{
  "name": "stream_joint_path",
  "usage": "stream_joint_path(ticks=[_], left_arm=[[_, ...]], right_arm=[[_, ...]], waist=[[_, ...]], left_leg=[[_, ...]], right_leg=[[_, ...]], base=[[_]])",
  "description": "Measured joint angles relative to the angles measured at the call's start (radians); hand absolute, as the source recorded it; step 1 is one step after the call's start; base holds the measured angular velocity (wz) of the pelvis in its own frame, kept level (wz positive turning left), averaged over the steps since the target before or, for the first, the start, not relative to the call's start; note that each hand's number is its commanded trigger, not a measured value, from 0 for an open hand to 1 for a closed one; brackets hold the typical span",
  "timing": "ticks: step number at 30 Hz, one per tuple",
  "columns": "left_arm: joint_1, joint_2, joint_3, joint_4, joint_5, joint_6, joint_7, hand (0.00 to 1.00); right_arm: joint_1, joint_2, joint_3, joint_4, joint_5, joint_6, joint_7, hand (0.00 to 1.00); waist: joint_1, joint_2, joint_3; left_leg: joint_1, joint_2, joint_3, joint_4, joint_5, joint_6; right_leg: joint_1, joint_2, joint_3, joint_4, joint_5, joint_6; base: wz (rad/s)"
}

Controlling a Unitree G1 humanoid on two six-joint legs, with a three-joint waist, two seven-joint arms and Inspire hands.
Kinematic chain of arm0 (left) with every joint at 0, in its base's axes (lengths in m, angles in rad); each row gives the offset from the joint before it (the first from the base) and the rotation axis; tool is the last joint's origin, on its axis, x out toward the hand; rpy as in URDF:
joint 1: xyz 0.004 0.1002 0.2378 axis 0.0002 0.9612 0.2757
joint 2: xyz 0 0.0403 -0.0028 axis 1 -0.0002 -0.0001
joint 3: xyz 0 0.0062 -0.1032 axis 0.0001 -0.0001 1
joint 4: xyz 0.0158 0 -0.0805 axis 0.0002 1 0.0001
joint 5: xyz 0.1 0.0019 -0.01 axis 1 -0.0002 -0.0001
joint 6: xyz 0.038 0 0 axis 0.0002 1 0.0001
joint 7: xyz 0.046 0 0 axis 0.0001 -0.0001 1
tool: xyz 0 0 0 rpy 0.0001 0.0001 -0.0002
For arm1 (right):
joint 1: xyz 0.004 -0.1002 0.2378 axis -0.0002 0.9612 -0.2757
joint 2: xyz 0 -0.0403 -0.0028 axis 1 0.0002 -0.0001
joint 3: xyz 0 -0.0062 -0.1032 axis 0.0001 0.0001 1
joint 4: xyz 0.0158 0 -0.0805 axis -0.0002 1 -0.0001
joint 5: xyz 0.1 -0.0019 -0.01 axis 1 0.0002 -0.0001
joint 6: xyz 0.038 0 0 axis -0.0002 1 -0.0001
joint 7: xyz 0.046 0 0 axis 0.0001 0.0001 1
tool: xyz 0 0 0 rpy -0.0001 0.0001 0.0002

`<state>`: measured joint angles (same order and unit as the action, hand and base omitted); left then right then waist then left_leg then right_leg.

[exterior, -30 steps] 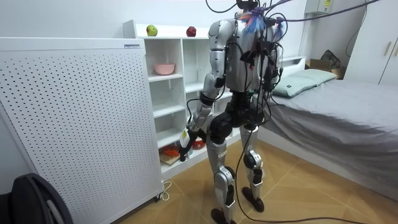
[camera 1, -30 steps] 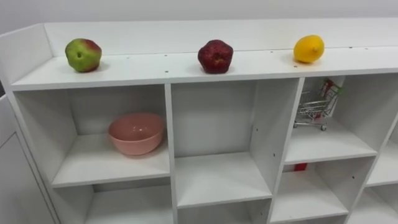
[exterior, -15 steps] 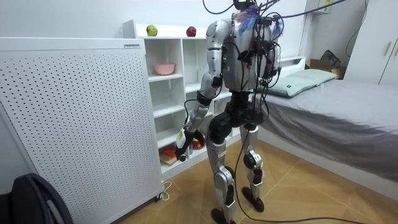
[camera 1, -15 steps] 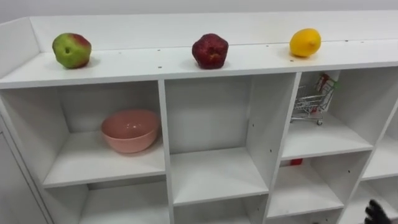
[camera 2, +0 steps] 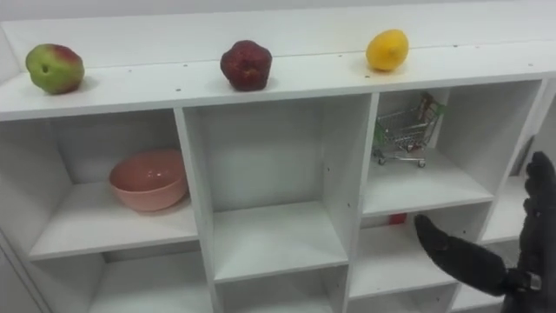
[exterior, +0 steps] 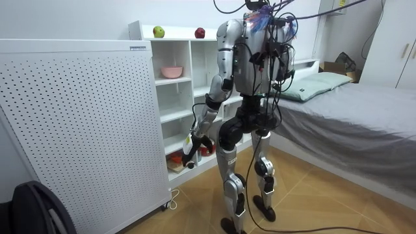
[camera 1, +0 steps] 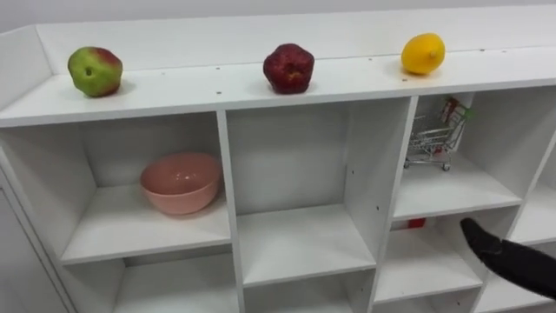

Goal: Arrange fruit in the closet

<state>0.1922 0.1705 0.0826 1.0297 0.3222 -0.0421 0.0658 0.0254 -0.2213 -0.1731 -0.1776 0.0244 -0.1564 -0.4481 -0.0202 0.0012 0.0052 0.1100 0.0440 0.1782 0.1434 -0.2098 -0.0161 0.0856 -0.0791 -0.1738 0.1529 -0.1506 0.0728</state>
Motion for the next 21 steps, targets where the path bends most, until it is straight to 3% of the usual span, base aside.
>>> stream_joint_path(ticks=[4, 8, 14, 18, 21], left_arm=[[0.002, 0.004, -0.008, -0.022, 0.045, 0.003, -0.013, 0.0], [0.001, 0.004, -0.01, -0.073, 0.044, 0.006, -0.04, 0.0], [-0.016, 0.005, -0.012, -0.08, 0.043, 0.006, -0.058, 0.0], [-0.045, 0.009, -0.02, -0.077, 0.044, 0.019, -0.071, 0.0], [-0.073, 0.009, -0.021, -0.075, 0.042, 0.033, -0.101, 0.0]], right_arm=[[-0.034, -0.008, 0.002, -0.002, -0.005, 0.0, 0.0, 0.0], [-0.117, -0.042, 0.038, -0.005, -0.003, 0.003, 0.017, 0.0], [-0.198, -0.061, 0.036, -0.005, 0.016, 0.003, 0.054, 0.0], [-0.269, -0.066, 0.039, 0.002, 0.015, 0.015, 0.061, 0.0], [-0.348, -0.091, 0.039, 0.025, 0.032, 0.025, 0.079, 0.0]], waist=[[0.002, -0.005, -0.0008], [0.003, -0.013, -0.0009], [0.023, -0.035, -0.0073], [0.034, -0.038, -0.0022], [0.04, -0.039, 0.0012]], left_leg=[[-0.005, 0.001, -0.002, 0.0, 0.0, 0.0], [-0.012, 0.001, -0.005, 0.002, 0.0, 0.0], [-0.011, 0.0, -0.021, 0.002, 0.0, 0.0], [-0.019, 0.0, -0.03, 0.003, 0.0, 0.0], [-0.029, 0.0, -0.044, 0.011, 0.001, 0.0]], right_leg=[[-0.003, 0.0, -0.003, 0.0, 0.0, -0.001], [-0.008, 0.0, -0.007, 0.001, 0.0, -0.001], [-0.005, 0.0, -0.022, -0.002, 0.0, -0.001], [-0.006, -0.001, -0.038, -0.002, 0.0, -0.001], [-0.005, -0.003, -0.054, -0.002, 0.0, -0.001]], base=[[0.01], [0.01], [0.07], [0.07], [0.12]])
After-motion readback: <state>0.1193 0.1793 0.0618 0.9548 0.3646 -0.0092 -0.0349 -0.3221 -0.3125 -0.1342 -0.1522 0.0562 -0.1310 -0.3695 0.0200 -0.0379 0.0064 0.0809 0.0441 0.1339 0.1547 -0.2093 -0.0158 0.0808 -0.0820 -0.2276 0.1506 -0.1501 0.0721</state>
